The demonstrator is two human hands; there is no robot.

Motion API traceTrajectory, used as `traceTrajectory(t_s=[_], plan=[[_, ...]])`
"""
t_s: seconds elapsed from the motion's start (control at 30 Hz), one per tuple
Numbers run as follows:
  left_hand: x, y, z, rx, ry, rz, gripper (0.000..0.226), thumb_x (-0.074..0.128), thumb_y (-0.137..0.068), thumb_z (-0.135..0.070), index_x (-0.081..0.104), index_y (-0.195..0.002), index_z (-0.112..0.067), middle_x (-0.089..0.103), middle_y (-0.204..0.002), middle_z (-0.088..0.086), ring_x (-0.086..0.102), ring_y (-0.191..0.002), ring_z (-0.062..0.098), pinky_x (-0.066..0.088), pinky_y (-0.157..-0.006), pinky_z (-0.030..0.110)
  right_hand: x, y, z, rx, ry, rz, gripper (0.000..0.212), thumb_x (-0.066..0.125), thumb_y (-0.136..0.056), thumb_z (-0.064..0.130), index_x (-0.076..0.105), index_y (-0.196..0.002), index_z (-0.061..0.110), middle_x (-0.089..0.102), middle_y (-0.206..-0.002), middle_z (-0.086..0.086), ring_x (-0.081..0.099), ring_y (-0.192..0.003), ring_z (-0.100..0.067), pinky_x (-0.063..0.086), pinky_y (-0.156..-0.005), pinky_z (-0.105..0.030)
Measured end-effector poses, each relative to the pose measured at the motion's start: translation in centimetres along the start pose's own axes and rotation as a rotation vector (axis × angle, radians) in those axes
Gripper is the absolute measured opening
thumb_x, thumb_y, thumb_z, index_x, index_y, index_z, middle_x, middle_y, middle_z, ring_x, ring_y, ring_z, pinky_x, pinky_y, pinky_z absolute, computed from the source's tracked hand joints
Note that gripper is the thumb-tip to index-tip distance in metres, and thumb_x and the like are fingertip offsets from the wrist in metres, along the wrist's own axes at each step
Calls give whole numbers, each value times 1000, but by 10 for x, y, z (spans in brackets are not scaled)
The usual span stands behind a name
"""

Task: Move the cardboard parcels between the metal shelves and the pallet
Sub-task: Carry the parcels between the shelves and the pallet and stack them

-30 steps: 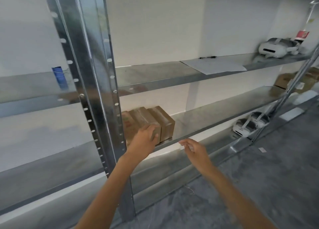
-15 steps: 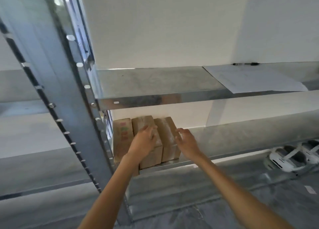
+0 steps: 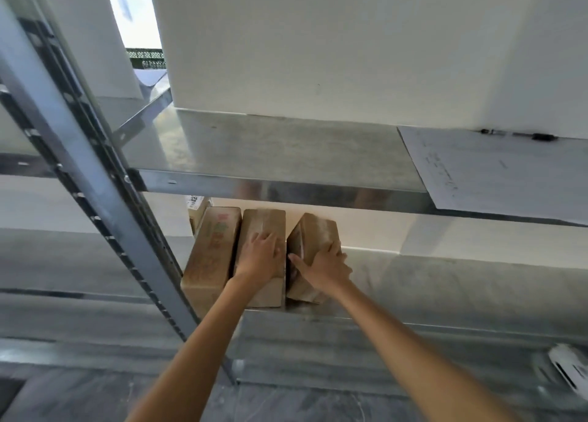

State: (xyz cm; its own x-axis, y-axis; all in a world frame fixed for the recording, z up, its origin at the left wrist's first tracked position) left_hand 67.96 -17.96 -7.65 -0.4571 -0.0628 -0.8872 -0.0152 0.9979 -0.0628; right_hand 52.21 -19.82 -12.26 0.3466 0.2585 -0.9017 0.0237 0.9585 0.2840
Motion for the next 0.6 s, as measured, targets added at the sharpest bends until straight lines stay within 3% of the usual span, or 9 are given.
traceTrajectory(t_s=[0.1,0.23,0.33,0.43,0.5,0.57,0.6], plan=[[5,-2,-5,-14,-20,-2,23,42,-98,-19,58,-114,-13,54,-126,6,48,-114,25,44,-95,41,-7,-7,-8,20,-119,-10,103,55,-77,65,5,-149,10,11,-154,-17,30,-131,-43,38,-100,-55],[5,-1,-11,-25,23,-48,22,44,-99,-20,58,-114,-15,56,-124,5,51,-116,25,46,-96,41,-24,-8,-24,-5,-300,-162,86,59,-80,56,13,-147,26,31,-148,-9,40,-126,-36,39,-101,-50],[5,2,-15,-48,121,-67,26,50,-95,-16,54,-121,-16,52,-129,5,47,-121,27,46,-97,43,-32,-7,-34,-131,-510,-192,79,61,-79,52,19,-144,35,38,-142,-4,45,-124,-30,42,-100,-51],[2,7,-22,-81,345,-108,42,61,-87,-26,47,-127,-30,43,-137,2,47,-122,29,47,-97,50,-41,-3,-42,-157,-879,-148,75,68,-76,50,33,-140,31,46,-138,-1,50,-122,-21,46,-100,-42],[-3,12,-27,-115,437,-137,48,62,-85,-38,43,-129,-37,32,-147,-3,38,-133,31,41,-104,55,-48,0,-39,-188,-1030,-91,74,68,-75,50,36,-138,30,51,-133,0,55,-115,-17,49,-96,-38],[-6,16,-34,-67,509,-98,58,62,-81,-46,42,-135,-34,24,-151,-2,24,-141,27,31,-113,53,-53,7,-27,-257,-1085,29,60,66,-84,36,37,-136,27,56,-124,-1,59,-104,-12,51,-83,-28],[-9,20,-38,-44,620,-67,65,63,-77,-49,41,-137,-33,25,-149,-2,26,-140,24,36,-112,48,-53,13,-21,-289,-1105,104,52,62,-88,30,37,-134,28,57,-120,-2,60,-100,-12,50,-78,-25]])
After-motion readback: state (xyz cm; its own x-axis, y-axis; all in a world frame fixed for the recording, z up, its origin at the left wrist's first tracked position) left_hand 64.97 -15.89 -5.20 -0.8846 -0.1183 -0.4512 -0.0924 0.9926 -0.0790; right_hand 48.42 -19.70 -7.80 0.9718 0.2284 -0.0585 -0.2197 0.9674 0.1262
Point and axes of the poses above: each hand's wrist, its own y-axis away from the middle knuckle, its own x-axis out of the palm, z = x × y, the point moved 6 cm from there along -y, towards the middle knuckle
